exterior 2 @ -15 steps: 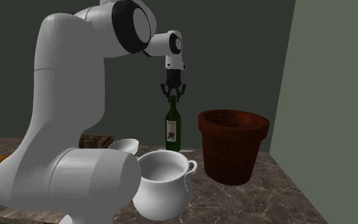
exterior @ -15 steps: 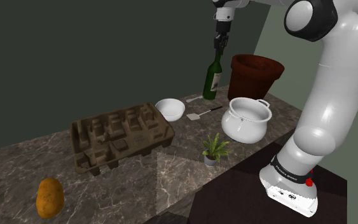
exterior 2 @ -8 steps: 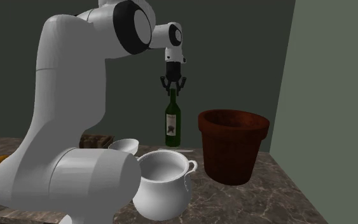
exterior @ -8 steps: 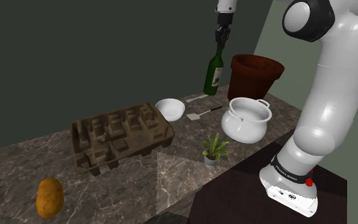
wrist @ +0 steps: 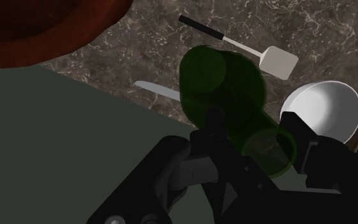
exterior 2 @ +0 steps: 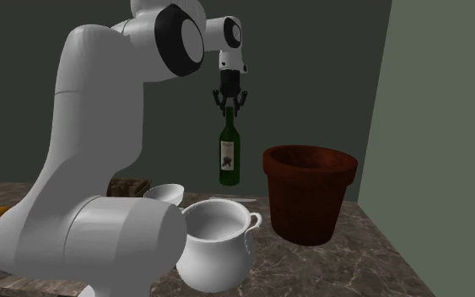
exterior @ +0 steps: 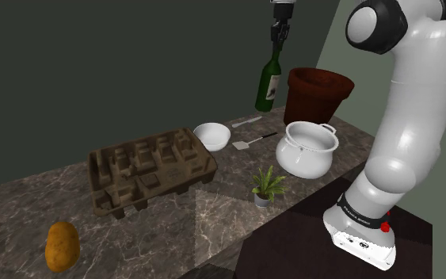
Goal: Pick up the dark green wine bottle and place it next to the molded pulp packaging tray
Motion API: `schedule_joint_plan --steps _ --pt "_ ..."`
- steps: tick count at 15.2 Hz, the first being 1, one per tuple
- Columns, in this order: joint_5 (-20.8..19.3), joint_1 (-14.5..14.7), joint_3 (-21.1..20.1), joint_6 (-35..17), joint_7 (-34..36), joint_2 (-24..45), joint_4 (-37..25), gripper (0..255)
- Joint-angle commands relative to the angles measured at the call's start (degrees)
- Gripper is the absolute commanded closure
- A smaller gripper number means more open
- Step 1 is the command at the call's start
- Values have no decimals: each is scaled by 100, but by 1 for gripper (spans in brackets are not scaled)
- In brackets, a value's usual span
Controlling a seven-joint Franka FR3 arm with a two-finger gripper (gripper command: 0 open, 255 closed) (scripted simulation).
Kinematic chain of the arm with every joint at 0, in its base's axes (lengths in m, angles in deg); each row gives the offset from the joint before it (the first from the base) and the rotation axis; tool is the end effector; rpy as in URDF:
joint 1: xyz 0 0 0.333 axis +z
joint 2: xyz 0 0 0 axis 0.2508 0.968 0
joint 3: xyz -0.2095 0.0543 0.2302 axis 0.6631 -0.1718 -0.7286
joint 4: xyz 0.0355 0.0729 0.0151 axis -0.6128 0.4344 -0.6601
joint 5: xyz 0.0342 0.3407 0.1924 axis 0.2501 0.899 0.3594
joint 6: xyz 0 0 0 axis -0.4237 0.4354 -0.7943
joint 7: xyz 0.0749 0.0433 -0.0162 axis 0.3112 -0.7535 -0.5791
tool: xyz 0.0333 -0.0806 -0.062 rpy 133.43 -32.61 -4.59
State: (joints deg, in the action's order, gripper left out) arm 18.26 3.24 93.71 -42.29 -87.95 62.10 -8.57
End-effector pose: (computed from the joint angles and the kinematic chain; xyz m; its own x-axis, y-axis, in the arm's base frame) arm 0.5644 -0.2736 0.6068 0.9914 0.0789 -0.1046 0.0746 -0.9962 -0.0448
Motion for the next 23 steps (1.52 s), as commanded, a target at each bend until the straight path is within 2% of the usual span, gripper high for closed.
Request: schedule_joint_plan --steps 1,5,9,13,23 --pt "31 -33 0 203 -2 93 -293 255" --pt "111 -134 3 643 -24 328 -963 255" --pt "-152 416 -123 231 490 -571 313 255" --pt "-320 821 -337 -4 1048 -1253 1196 255" --pt "-408 1560 -1039 -276 2480 -2383 2549 255"
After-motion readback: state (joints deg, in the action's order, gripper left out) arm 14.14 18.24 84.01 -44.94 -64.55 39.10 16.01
